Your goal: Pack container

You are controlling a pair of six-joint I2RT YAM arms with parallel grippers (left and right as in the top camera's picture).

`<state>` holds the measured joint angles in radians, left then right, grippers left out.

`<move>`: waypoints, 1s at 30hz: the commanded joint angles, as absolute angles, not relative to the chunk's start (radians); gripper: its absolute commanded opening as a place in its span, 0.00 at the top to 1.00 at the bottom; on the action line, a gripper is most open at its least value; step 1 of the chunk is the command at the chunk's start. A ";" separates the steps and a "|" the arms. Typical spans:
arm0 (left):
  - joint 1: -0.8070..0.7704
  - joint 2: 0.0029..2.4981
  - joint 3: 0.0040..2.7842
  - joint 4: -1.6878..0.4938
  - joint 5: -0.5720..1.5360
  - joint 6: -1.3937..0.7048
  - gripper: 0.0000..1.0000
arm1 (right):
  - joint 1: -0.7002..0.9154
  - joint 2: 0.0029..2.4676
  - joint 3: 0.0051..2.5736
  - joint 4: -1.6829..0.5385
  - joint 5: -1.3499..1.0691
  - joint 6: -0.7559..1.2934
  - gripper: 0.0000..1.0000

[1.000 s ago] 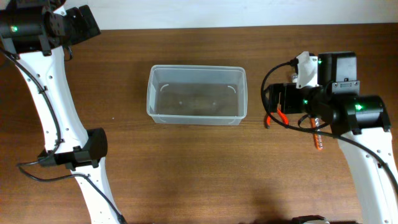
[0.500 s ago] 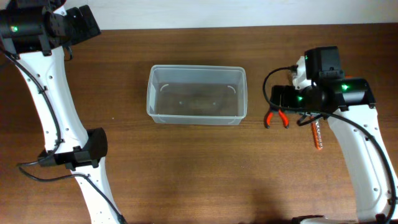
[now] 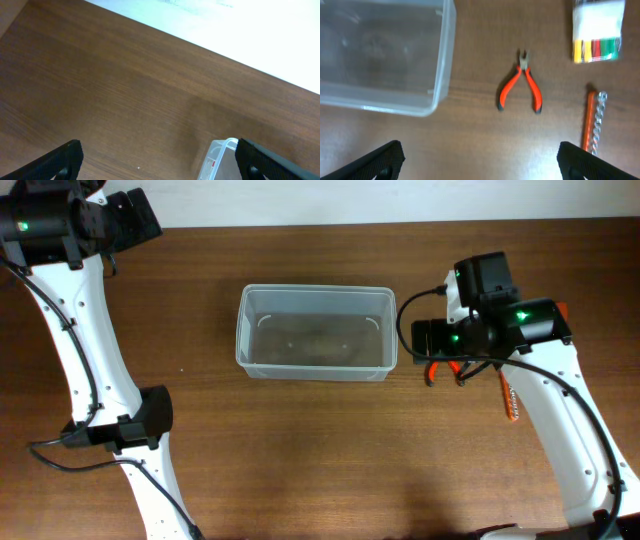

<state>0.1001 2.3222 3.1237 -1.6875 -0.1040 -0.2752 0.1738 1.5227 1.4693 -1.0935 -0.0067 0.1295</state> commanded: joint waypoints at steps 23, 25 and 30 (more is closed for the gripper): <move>0.100 2.292 3.136 -1.687 -0.089 -0.260 0.01 | 0.263 1.839 1.753 -1.144 0.052 0.219 0.01; 0.099 2.292 3.136 -1.687 -0.089 -0.260 0.01 | 0.263 1.839 1.753 -1.124 0.033 0.220 0.01; 0.099 2.292 3.136 -1.687 -0.089 -0.260 0.01 | 0.262 1.840 1.753 -1.087 0.034 0.235 0.01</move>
<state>0.1001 2.3222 3.1237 -1.6875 -0.1005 -0.2752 0.2573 1.8359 1.7321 -1.0985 0.0528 0.2104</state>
